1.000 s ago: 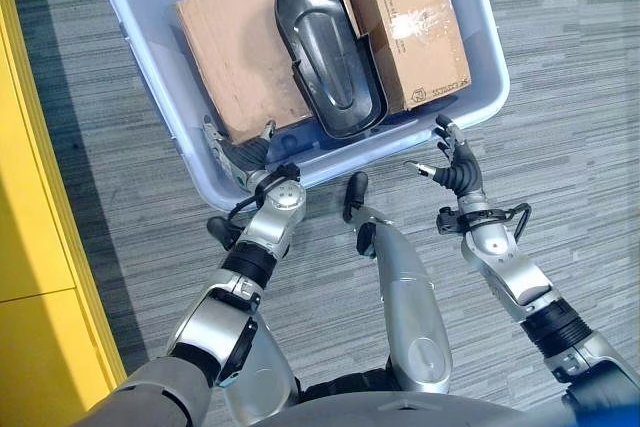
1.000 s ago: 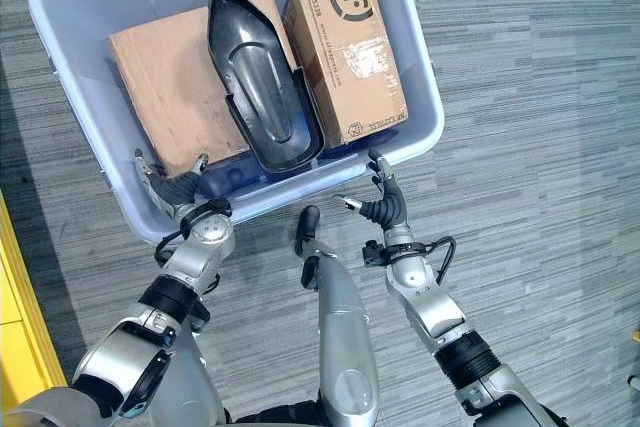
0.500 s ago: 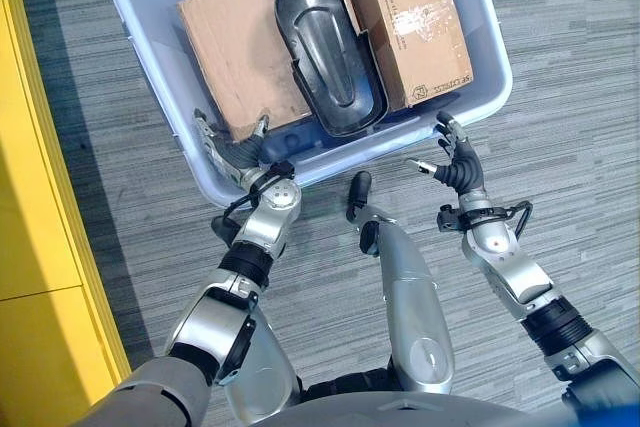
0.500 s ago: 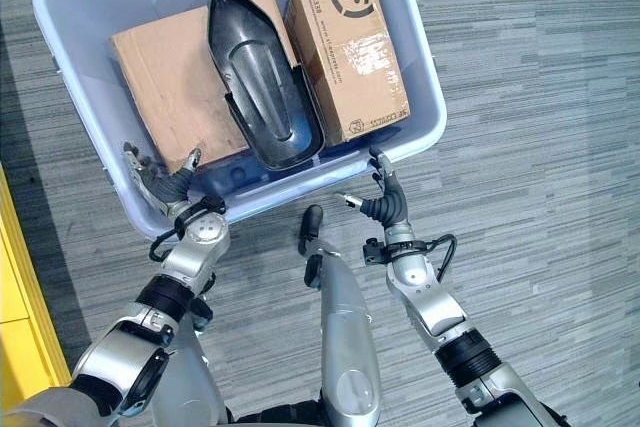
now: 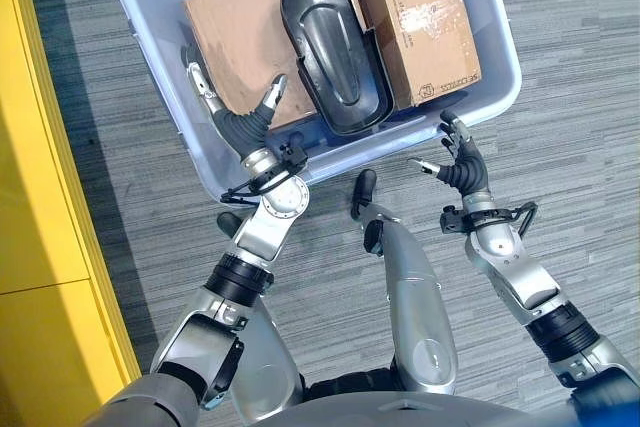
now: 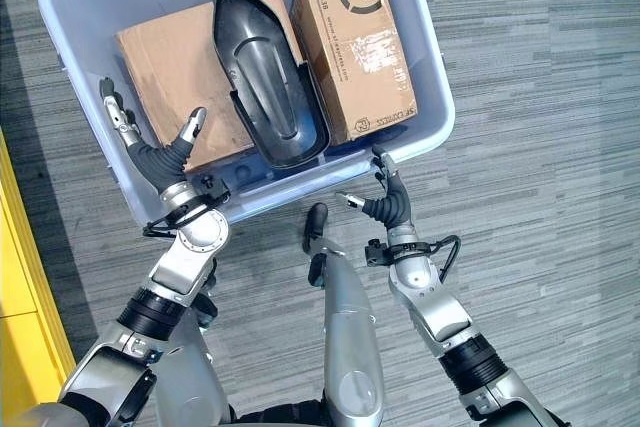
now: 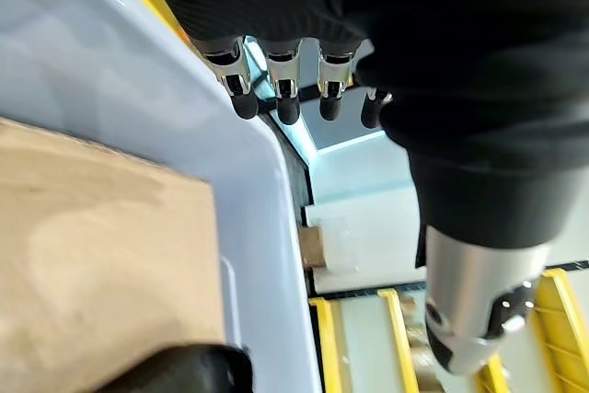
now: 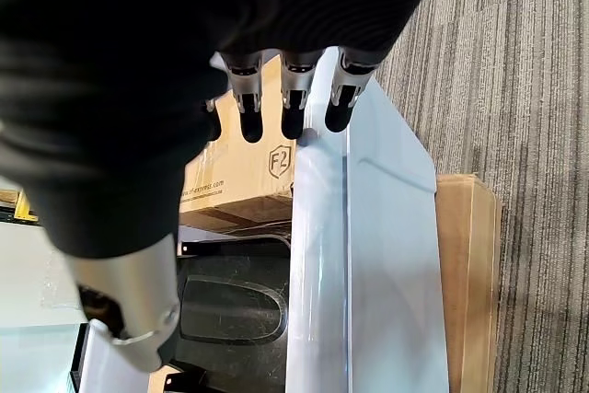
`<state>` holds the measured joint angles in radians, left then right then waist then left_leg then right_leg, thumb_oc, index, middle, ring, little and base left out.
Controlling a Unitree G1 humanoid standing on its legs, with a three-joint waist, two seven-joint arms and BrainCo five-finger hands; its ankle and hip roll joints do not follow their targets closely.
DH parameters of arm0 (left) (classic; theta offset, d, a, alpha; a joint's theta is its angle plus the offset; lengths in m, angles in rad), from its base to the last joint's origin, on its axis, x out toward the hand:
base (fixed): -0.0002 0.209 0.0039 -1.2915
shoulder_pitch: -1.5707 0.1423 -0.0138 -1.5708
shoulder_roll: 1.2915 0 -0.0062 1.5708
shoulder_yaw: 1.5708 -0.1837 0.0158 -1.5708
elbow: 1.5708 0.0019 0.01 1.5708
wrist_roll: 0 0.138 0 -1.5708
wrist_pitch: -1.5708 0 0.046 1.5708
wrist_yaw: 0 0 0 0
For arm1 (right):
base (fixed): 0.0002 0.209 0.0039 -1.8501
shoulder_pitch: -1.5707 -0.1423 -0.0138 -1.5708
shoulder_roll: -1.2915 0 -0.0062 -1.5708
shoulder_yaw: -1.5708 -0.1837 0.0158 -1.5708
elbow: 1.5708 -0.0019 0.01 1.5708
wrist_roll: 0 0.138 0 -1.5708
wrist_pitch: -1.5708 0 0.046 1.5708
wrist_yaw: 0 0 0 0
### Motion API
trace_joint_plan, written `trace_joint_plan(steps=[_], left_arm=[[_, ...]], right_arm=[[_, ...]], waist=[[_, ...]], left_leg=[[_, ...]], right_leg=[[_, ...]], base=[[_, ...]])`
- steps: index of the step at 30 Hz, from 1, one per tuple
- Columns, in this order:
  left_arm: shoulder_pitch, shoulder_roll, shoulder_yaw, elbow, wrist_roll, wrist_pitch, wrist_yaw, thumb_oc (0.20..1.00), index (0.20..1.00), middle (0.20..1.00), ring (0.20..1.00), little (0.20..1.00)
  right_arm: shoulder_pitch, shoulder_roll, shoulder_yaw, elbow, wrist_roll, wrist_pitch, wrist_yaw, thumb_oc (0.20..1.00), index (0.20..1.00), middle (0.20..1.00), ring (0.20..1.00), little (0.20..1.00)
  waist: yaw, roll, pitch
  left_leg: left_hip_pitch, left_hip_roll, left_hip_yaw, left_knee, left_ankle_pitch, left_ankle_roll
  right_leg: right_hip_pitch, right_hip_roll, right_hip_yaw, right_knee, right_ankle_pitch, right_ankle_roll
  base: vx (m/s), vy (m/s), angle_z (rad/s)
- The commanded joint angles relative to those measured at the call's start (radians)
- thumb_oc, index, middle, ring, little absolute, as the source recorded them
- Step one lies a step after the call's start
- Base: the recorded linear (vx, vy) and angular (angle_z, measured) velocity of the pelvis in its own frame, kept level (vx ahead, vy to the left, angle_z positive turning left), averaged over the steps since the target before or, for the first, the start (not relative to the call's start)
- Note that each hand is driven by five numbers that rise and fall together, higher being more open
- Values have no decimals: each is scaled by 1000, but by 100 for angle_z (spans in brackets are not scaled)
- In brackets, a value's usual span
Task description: Move parts from the plastic box to the shelf.
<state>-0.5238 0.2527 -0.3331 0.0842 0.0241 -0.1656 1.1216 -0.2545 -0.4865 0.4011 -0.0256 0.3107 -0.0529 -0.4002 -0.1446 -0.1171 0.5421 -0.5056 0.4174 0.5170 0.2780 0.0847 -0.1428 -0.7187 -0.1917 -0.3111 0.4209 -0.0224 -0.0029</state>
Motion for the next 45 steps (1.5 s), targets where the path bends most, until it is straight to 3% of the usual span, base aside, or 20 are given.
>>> trace_joint_plan(steps=[1, 3, 4, 7, 9, 14, 18, 26, 34, 45], left_arm=[[-28, 32, -37, -61, 37, 33, -37, 1000, 1000, 1000, 1000, 1000], [-35, 29, -48, -50, -3, 64, -52, 1000, 1000, 1000, 1000, 1000], [-43, 12, -61, -24, -103, 103, -79, 1000, 1000, 1000, 1000, 1000], [-50, -14, -71, 10, -213, 96, -106, 1000, 1000, 1000, 1000, 1000], [-58, -27, -73, 31, -213, 81, -121, 1000, 1000, 1000, 1000, 1000], [-108, -41, -78, 43, -243, 132, -80, 1000, 1000, 1000, 1000, 1000], [-160, -68, -51, 118, -293, 191, 20, 1000, 1000, 1000, 1000, 1000], [-211, -91, -23, 214, -274, 208, 42, 1000, 1000, 1000, 1000, 1000], [-257, -134, -20, 295, -355, 251, 77, 1000, 1000, 1000, 1000, 1000], [-290, -126, -34, 357, -272, 337, 79, 1000, 1000, 1000, 1000, 1000]], right_arm=[[22, 6, 27, -51, 6, -22, 3, 1000, 1000, 1000, 1000, 1000], [23, 9, 28, -46, 6, -24, 7, 1000, 1000, 1000, 1000, 1000], [19, 11, 31, -40, 4, -23, 10, 1000, 1000, 1000, 1000, 1000], [12, 17, 31, -33, 3, -21, 15, 1000, 1000, 1000, 1000, 1000], [9, 21, 28, -30, 0, -19, 18, 1000, 1000, 1000, 1000, 1000], [1, 20, 16, -33, 2, 1, 29, 1000, 1000, 1000, 1000, 1000], [-18, 28, 14, -27, 12, 28, 36, 1000, 1000, 1000, 1000, 1000], [-40, 40, 17, -16, 27, 51, 32, 1000, 1000, 1000, 1000, 1000], [-63, 47, 26, -2, 39, 68, 30, 1000, 1000, 1000, 1000, 1000], [-77, 44, 26, 5, 59, 79, 23, 1000, 1000, 1000, 1000, 1000]], waist=[[1, -30, -22], [-3, -33, -22], [-8, -39, -22], [-15, -47, -22], [-20, -50, -22], [-37, -56, -22], [-51, -71, -22], [-60, -91, -22], [-70, -103, -22], [-75, -109, -22]], left_leg=[[-80, 73, -13, 174, -6, -90], [-77, 75, -8, 172, -6, -90], [-77, 82, -2, 172, -6, -89], [-79, 90, 5, 174, -8, -88], [-78, 93, 10, 173, -6, -88], [-78, 103, 20, 173, 0, -89], [-90, 117, 20, 177, 2, -94], [-113, 134, 15, 193, -4, -97], [-131, 138, 8, 204, -1, -101], [-170, 138, -7, 219, -12, -101]], right_leg=[[95, -29, -103, -84, -23, 104], [97, -26, -103, -87, -21, 105], [95, -26, -103, -88, -17, 105], [91, -25, -102, -89, -13, 106], [87, -22, -98, -90, -10, 107], [80, -19, -96, -100, 0, 103], [66, -14, -92, -107, 9, 99], [46, -17, -95, -105, 18, 101], [25, -18, -95, -101, 28, 101], [-13, -22, -91, -89, 36, 102]], base=[[0, 0, 0], [-10, -18, -1], [-18, -37, -2], [-14, -37, -4], [-13, -33, -4], [-6, -28, -1], [0, -79, 0], [9, -66, -5], [15, -46, 2], [4, -19, 0]])
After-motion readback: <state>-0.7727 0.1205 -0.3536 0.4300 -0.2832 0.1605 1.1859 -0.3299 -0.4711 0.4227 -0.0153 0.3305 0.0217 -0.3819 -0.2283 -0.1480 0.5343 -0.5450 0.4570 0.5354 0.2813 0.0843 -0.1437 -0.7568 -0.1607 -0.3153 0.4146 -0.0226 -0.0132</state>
